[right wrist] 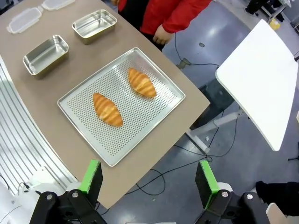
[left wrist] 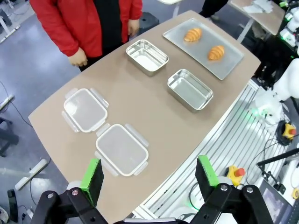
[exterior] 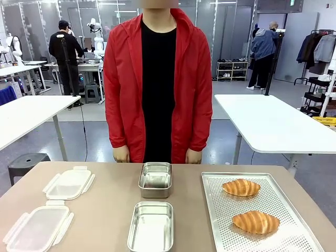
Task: Place the bread into the airtight container.
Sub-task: Pick up a Butter Roll and place it into an empty Airtight Container.
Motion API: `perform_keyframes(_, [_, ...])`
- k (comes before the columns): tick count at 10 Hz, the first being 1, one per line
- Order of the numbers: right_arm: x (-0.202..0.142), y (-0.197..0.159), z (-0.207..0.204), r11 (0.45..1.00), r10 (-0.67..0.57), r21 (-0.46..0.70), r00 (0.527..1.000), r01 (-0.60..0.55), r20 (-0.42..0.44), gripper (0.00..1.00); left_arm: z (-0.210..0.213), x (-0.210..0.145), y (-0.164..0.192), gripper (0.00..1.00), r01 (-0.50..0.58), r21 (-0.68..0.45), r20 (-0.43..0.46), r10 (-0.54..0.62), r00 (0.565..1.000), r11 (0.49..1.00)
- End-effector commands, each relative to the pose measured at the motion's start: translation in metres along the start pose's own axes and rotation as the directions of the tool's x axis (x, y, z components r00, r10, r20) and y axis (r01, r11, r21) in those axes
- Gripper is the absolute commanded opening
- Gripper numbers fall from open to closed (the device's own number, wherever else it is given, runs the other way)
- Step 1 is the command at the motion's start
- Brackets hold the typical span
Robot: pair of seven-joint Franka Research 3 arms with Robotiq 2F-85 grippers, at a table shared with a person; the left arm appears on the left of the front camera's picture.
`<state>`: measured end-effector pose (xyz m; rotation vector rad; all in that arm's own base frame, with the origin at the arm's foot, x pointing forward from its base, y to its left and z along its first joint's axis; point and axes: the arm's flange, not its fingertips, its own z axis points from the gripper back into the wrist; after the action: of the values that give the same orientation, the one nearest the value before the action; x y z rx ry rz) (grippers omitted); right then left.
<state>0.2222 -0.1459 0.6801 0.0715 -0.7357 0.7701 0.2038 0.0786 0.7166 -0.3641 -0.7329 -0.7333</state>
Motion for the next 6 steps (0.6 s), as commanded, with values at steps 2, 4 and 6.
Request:
perform_keyframes(2, [0.001,0.001,0.005,1.0,0.003,-0.01,1.0,-0.003,0.005,1.0,0.0,0.004,0.002,1.0,0.001,-0.001,-0.004,-0.001,1.0,1.0])
perform_keyframes(4, [0.001,0.001,0.005,1.0,0.003,-0.01,1.0,-0.003,0.005,1.0,0.0,0.004,0.002,1.0,0.001,-0.001,-0.004,-0.001,1.0,1.0])
perform_keyframes(6, [0.017,0.008,0.009,0.974,0.225,0.011,0.974,-0.225,-0.003,1.0,0.0,0.004,0.002,1.0,0.001,-0.001,-0.004,-0.001,1.0,1.0])
